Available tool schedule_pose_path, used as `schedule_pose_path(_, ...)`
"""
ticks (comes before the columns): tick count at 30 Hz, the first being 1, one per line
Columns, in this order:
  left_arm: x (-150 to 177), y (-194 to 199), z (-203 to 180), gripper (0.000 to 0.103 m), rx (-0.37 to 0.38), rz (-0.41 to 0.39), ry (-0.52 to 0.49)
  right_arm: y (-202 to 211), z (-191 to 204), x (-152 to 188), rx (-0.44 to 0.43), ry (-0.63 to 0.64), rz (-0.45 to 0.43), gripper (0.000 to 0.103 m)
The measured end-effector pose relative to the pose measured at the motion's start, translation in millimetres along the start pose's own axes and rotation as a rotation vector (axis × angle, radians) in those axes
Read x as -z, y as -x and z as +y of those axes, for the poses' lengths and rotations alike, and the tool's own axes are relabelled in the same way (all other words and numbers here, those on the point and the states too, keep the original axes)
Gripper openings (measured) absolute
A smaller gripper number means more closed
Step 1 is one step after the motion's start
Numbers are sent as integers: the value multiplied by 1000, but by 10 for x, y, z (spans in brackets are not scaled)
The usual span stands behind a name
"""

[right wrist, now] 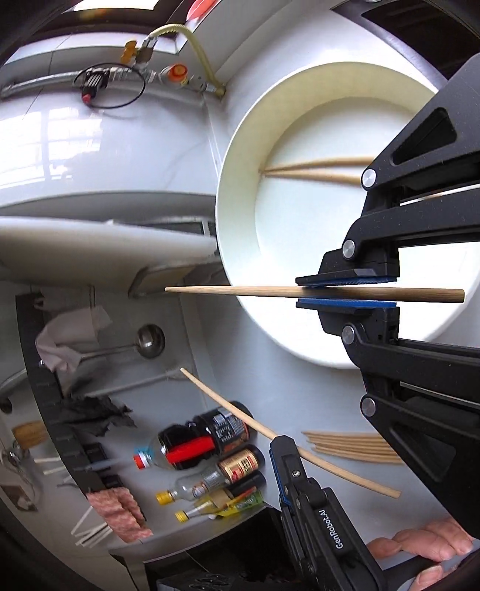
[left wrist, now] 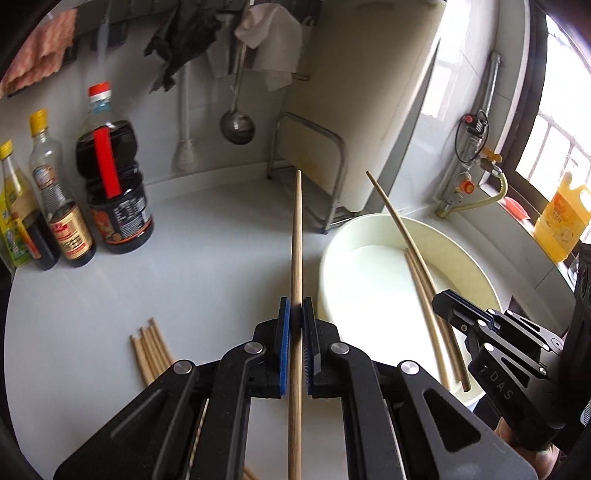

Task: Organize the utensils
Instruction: 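Lift and carry both held chopsticks over the white water basin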

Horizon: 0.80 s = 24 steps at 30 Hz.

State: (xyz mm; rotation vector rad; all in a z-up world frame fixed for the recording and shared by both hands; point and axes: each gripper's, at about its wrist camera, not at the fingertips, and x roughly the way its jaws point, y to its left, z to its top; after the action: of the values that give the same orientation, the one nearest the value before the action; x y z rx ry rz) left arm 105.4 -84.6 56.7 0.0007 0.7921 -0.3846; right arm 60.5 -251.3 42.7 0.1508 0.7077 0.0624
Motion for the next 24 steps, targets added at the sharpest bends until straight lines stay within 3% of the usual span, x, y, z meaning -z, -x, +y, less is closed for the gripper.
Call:
schedule_pose_path(8, -101, -516, -706, 7, 53, 77, -115, -143, -644, 59, 104, -111, 73, 6)
schedule_pose_path(13, -67, -820, -874, 7, 59, 143, -142, -231, -788, 100, 121, -139, 112, 6)
schedule_pose_path(20, -37, -980, -966, 8, 38, 169, -161, -315, -848, 124, 119, -162, 140, 6)
schedule_pose_path(23, -38, -946, -954, 19, 23, 157, -162, -291, -833, 118, 122, -161, 129, 8)
schedule_pose_path(24, -41, -923, -942, 29, 17, 149, -161, -275, -826, 113, 121, -159, 123, 9)
